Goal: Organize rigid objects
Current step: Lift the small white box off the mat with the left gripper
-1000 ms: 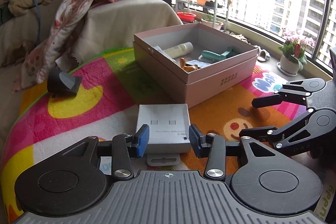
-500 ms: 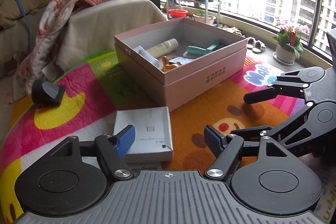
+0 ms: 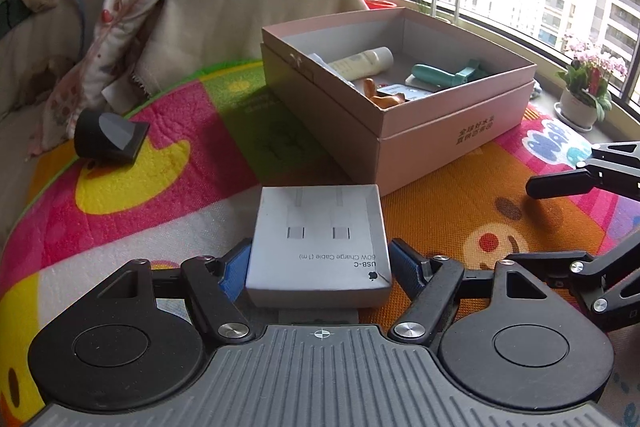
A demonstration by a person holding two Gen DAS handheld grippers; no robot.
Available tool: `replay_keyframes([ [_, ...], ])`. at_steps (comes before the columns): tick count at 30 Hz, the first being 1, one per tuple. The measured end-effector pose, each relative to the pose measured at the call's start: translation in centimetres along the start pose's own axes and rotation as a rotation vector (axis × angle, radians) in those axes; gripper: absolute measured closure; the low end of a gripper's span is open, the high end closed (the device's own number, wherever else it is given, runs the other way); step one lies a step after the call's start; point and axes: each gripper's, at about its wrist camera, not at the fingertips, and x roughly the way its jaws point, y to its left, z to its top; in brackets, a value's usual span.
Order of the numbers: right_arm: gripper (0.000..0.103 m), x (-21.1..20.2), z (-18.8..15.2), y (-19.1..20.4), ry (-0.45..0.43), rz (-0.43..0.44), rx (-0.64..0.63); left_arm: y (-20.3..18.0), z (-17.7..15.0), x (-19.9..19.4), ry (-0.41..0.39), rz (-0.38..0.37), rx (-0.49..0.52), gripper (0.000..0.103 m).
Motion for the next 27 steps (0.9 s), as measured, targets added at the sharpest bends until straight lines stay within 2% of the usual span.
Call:
replay_keyframes([
  [5,0.028,0.0,0.0,0.0,0.0,0.001,0.001,0.7,0.0,0.3,-0.02,-0.007,-0.062,0.025],
  [13,0.027,0.1,0.0,0.1,0.001,0.0,-0.004,0.2,-1.0,0.1,-0.066,-0.011,-0.041,0.027],
  [18,0.021,0.3,0.1,0.1,0.015,0.021,-0.014,-0.8,-1.2,-0.1,-0.07,0.039,-0.051,0.029],
  [23,0.012,0.6,0.2,0.2,0.032,0.047,-0.028,-0.2,-1.1,0.0,-0.067,0.017,-0.091,0.029],
  [27,0.004,0.9,0.5,-0.4,0.049,0.105,-0.011,-0.4,-1.0,0.0,-0.061,0.029,-0.085,0.028],
])
